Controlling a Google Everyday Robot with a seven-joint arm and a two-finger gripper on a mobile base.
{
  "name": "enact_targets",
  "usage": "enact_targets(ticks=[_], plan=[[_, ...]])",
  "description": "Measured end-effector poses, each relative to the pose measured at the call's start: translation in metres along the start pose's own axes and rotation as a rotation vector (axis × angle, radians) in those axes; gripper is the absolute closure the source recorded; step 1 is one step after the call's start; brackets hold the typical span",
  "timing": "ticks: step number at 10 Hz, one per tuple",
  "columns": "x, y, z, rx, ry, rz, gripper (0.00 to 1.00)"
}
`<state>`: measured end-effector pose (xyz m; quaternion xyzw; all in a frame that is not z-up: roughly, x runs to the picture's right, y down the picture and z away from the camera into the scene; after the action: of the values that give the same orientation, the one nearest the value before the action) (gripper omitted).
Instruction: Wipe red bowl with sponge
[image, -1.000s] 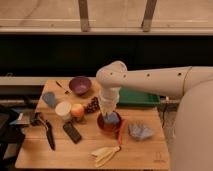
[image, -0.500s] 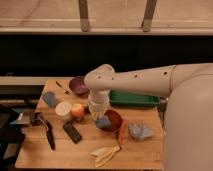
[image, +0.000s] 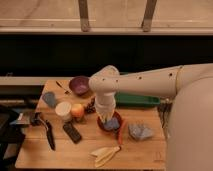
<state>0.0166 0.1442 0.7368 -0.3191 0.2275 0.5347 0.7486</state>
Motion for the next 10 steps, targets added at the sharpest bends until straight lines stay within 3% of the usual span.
enact_targets(ticks=[3,5,10], plan=[[-0.031,-0.015,-0.001,0.001,-0.021,0.028,0.92],[-0.038,0.0,-0.003,-0.016,-0.032,-0.005,0.92],[0.011,0.033,-0.002,-0.031,-0.034,-0.047,0.92]])
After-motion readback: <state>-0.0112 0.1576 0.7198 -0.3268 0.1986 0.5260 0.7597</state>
